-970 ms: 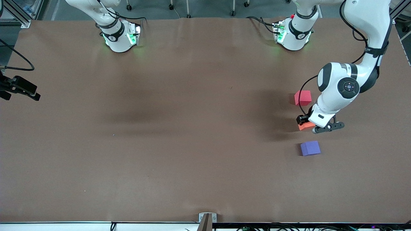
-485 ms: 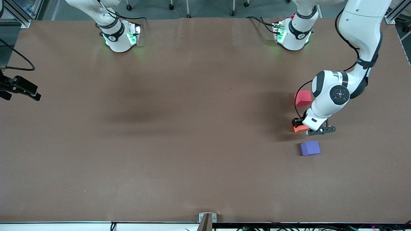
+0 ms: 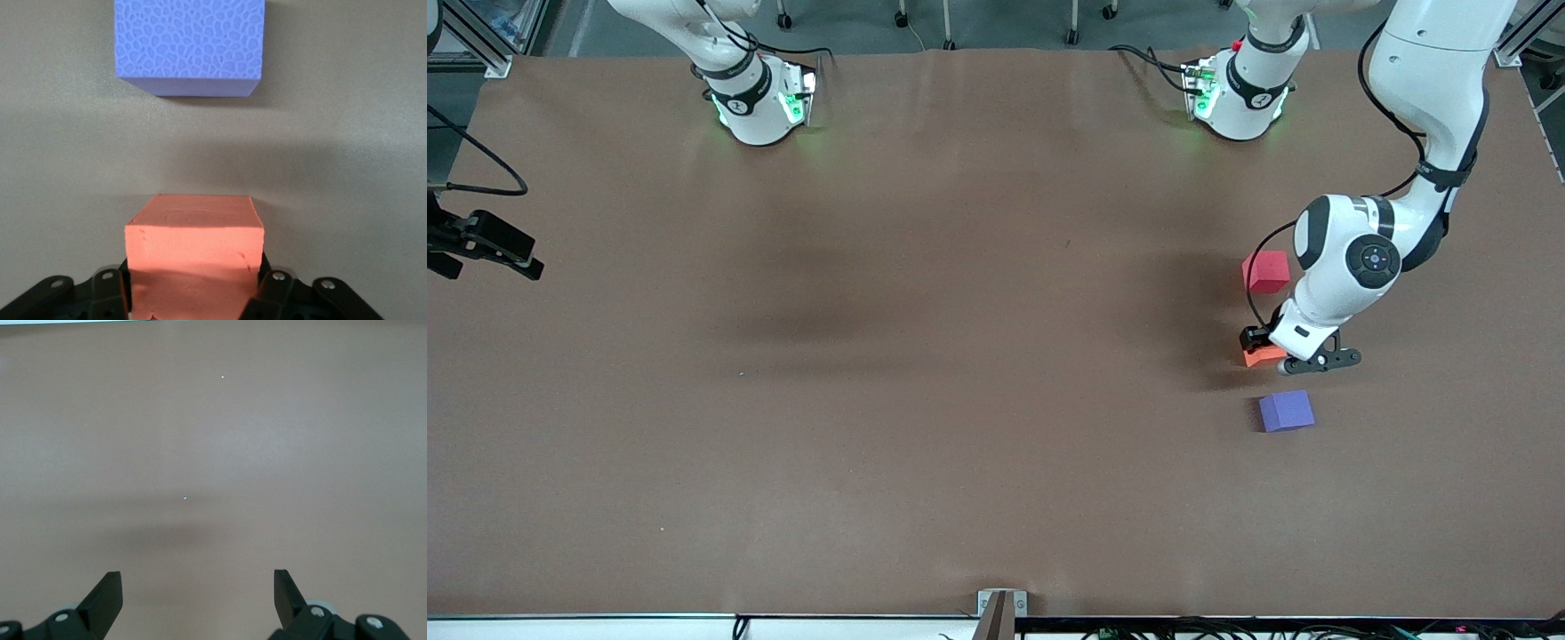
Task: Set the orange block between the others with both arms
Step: 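Lower the orange cube between the red and purple cubes, left gripper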
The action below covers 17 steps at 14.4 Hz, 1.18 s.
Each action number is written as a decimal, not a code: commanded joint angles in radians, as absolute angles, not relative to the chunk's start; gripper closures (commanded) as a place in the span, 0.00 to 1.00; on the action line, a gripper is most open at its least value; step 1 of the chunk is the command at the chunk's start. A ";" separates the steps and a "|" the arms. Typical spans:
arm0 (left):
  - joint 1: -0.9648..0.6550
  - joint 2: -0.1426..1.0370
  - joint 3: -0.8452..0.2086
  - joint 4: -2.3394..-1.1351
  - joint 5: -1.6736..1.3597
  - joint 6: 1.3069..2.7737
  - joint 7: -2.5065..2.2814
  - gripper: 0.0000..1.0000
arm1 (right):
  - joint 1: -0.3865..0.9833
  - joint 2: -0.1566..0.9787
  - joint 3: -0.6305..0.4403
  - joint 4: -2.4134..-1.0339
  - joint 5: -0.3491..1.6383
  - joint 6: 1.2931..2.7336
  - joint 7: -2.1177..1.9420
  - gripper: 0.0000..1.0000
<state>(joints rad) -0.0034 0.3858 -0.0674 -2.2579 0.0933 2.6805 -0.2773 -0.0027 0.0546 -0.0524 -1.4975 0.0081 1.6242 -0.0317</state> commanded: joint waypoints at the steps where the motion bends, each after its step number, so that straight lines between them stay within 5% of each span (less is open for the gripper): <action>1: 0.017 0.402 -0.074 -2.301 0.100 2.735 -0.261 0.80 | 0.024 0.038 -0.063 -1.505 -0.006 1.625 -0.037 0.00; 13: 0.052 0.403 -0.072 -2.312 0.104 2.735 -0.221 0.76 | 0.023 0.040 -0.067 -1.505 -0.003 1.623 -0.037 0.00; 14: 0.054 0.406 -0.072 -2.310 0.106 2.735 -0.221 0.63 | 0.023 0.040 -0.067 -1.505 -0.005 1.623 -0.037 0.00; 16: 0.051 0.411 -0.072 -2.306 0.106 2.732 -0.216 0.00 | 0.018 0.040 -0.069 -1.505 -0.005 1.623 -0.038 0.00; 17: 0.051 0.402 -0.072 -2.304 0.106 2.726 -0.218 0.00 | 0.017 0.040 -0.069 -1.505 -0.006 1.623 -0.038 0.00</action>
<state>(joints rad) 0.0290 0.3816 -0.0818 -2.2797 0.0933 2.7152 -0.2517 0.0167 0.0546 -0.0644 -1.4971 0.0041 1.6240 -0.0317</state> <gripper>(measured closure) 0.344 0.000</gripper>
